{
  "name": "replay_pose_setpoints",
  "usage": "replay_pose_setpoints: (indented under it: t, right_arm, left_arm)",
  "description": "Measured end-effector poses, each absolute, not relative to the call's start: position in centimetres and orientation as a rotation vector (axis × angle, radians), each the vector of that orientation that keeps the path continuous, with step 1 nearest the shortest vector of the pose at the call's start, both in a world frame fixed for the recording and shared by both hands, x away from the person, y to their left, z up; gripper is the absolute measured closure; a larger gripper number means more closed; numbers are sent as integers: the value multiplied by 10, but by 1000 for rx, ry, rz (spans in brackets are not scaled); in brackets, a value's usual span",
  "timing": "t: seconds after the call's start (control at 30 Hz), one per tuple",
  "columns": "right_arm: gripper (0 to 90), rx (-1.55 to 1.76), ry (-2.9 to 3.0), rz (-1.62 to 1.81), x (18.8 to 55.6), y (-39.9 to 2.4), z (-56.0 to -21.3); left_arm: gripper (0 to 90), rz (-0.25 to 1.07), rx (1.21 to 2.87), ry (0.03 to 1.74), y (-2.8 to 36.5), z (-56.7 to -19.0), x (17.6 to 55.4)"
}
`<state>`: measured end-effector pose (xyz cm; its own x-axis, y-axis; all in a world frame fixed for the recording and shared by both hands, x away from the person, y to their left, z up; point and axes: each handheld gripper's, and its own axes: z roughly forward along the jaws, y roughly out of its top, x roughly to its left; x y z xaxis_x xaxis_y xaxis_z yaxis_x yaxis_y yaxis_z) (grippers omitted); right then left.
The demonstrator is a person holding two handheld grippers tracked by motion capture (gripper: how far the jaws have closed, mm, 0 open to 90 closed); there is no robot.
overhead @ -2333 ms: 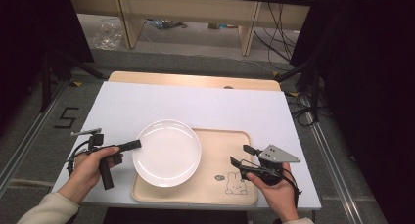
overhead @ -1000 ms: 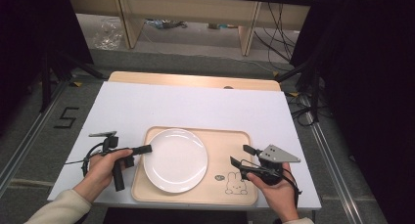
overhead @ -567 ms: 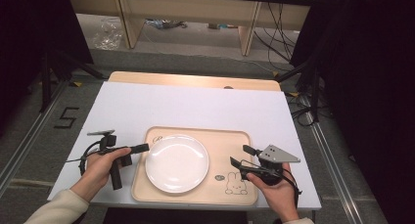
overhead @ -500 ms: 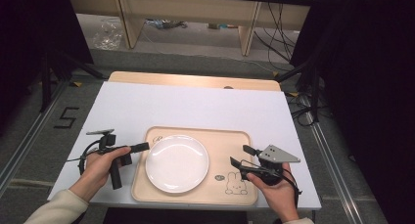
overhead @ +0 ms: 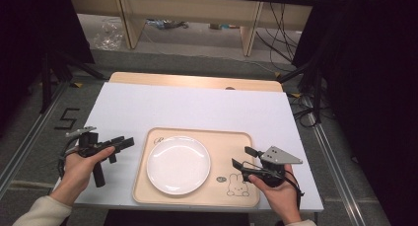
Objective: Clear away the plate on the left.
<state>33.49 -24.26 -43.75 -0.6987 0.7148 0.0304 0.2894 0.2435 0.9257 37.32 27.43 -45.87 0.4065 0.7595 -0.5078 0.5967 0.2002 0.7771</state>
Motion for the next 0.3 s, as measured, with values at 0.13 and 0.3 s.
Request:
replay_pose_setpoints:
  t: [0.13, 0.3]
  right_arm:
    - [345, 945, 2140, 1453, 334, -242, -438]
    - [344, 954, 2142, 1460, 335, -241, -439]
  left_arm:
    - [342, 255, 1471, 1281, 290, -459, 362]
    - [318, 240, 1470, 1312, 298, -466, 352]
